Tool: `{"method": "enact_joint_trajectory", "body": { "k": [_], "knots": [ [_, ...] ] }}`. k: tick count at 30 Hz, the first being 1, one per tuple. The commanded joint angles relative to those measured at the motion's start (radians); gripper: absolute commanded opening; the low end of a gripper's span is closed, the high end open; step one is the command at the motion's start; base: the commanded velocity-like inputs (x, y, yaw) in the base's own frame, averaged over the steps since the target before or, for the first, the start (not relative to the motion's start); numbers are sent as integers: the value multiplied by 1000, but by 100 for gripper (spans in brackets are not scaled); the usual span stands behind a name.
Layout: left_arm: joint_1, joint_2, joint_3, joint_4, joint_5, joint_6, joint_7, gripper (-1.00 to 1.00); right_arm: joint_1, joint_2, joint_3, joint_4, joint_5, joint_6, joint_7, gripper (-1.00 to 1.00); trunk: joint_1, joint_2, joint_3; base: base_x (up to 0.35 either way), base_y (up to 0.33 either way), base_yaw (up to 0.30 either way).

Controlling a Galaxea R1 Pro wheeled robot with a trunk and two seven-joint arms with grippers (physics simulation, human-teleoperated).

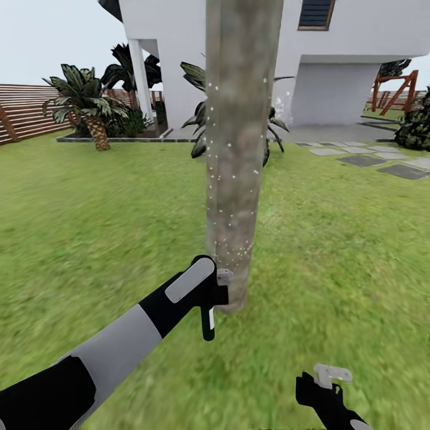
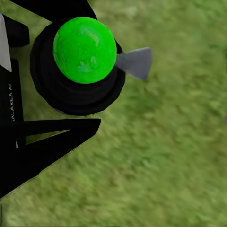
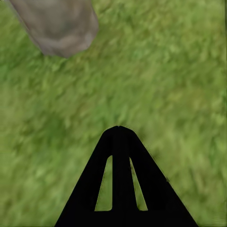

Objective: In the garden, pick up the pesticide atomizer on the floor and spray pesticide onto both trees until each tree trunk is fully covered.

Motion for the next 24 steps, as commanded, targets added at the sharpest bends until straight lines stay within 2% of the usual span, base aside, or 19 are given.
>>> {"method": "enact_joint_trajectory", "body": {
  "k": [1, 13, 24],
  "knots": [
    [-1, 0, -1, -1, 5, 9, 10, -100, 0, -1, 2, -2, -8, 2, -9, -100, 0, 0, -1, 38, 331, -246],
    [-1, 0, -5, 0, 5, 9, 10, -100, 0, -1, 2, -2, -8, 2, -9, -100, 0, 0, -1, 75, 331, -246],
    [-1, 0, -5, -1, 5, 9, 10, -100, 0, -1, 3, -2, -8, 3, -9, -100, 0, 0, -1, 5, 333, -246]
  ]
}}
